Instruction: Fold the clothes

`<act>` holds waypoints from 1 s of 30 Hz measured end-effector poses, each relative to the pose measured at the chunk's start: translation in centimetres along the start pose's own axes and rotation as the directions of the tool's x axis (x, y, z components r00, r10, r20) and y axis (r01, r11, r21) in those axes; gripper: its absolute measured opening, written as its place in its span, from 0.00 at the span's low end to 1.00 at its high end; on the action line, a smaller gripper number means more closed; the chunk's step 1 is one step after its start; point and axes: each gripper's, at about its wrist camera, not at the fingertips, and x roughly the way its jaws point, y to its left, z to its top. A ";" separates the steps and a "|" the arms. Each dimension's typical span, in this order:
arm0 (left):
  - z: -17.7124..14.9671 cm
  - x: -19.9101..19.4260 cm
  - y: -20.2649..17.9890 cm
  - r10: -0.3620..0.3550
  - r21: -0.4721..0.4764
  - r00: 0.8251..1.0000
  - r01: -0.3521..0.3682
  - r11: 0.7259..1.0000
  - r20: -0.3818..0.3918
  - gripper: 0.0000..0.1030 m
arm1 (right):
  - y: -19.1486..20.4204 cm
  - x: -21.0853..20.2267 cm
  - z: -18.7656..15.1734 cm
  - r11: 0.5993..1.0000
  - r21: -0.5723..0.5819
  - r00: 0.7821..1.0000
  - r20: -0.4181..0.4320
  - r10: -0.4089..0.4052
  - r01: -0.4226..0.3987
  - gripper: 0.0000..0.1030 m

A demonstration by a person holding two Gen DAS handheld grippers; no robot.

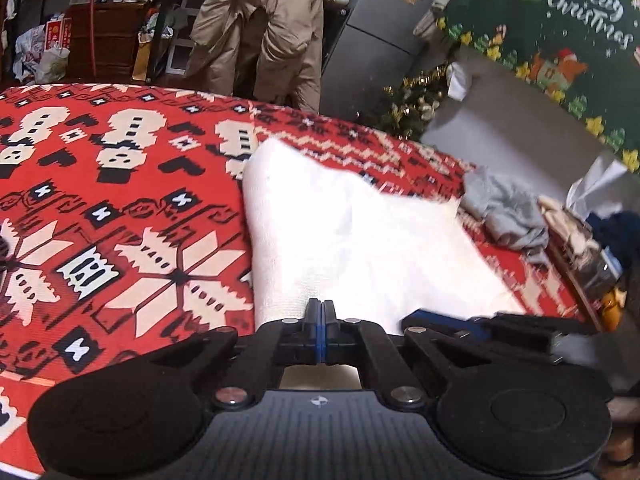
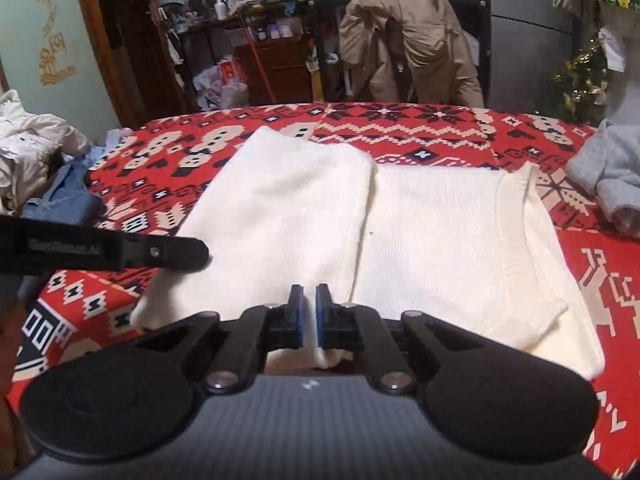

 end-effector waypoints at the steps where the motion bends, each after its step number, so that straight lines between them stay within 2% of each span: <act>1: -0.1 -0.2 0.2 -0.008 -0.010 1.000 0.008 1.000 -0.001 0.03 | -0.2 -0.2 -0.1 1.000 0.006 1.000 0.002 0.006 -0.006 0.03; 5: 0.1 -2.0 0.5 -0.038 -0.068 0.999 0.038 0.997 -0.007 0.03 | -0.5 -1.6 -0.5 1.000 0.016 1.000 0.015 0.004 -0.004 0.03; 7: -0.1 -2.9 -0.1 -0.055 -0.051 0.998 0.054 0.997 -0.022 0.03 | -0.2 -2.5 -0.4 1.000 0.006 0.999 0.035 0.005 -0.005 0.05; 10: -0.7 -2.2 -1.1 -0.024 0.010 0.998 0.025 1.000 -0.054 0.03 | 1.0 -2.9 0.0 0.997 -0.040 0.995 0.066 0.072 -0.069 0.05; 14: -1.1 -1.5 -0.5 -0.012 -0.005 0.997 0.012 1.000 -0.079 0.03 | 3.0 -1.6 -0.6 0.991 -0.107 0.996 0.007 0.084 -0.083 0.05; 16: -1.1 -1.6 -0.3 -0.009 -0.011 0.996 0.008 1.000 -0.093 0.03 | 2.5 -1.0 -1.3 0.993 -0.093 0.997 -0.032 0.074 -0.077 0.02; 20: -0.4 -2.1 -0.6 0.005 -0.013 0.993 -0.006 1.000 -0.117 0.02 | 0.8 -1.7 -0.8 0.992 0.005 0.988 -0.086 0.127 -0.127 0.02; 22: 0.1 -2.6 -0.7 -0.020 -0.026 0.995 0.018 1.000 -0.101 0.01 | 0.5 -1.9 -0.3 0.992 0.014 0.988 -0.093 0.126 -0.125 0.04; 26: 2.1 -2.3 -1.0 -0.050 -0.037 0.998 0.048 0.998 -0.042 0.01 | 1.0 -3.0 1.6 0.995 -0.028 0.996 0.014 0.094 -0.093 0.06; 28: 3.0 -1.0 -1.3 -0.033 -0.021 0.999 0.033 0.999 -0.027 0.01 | 1.4 -2.2 3.0 0.997 -0.032 0.996 0.054 0.077 -0.075 0.06; 30: 3.5 0.3 -0.9 -0.049 -0.041 0.999 0.048 0.998 -0.009 0.01 | 1.7 -0.6 4.4 0.997 -0.021 0.995 0.070 0.074 -0.073 0.06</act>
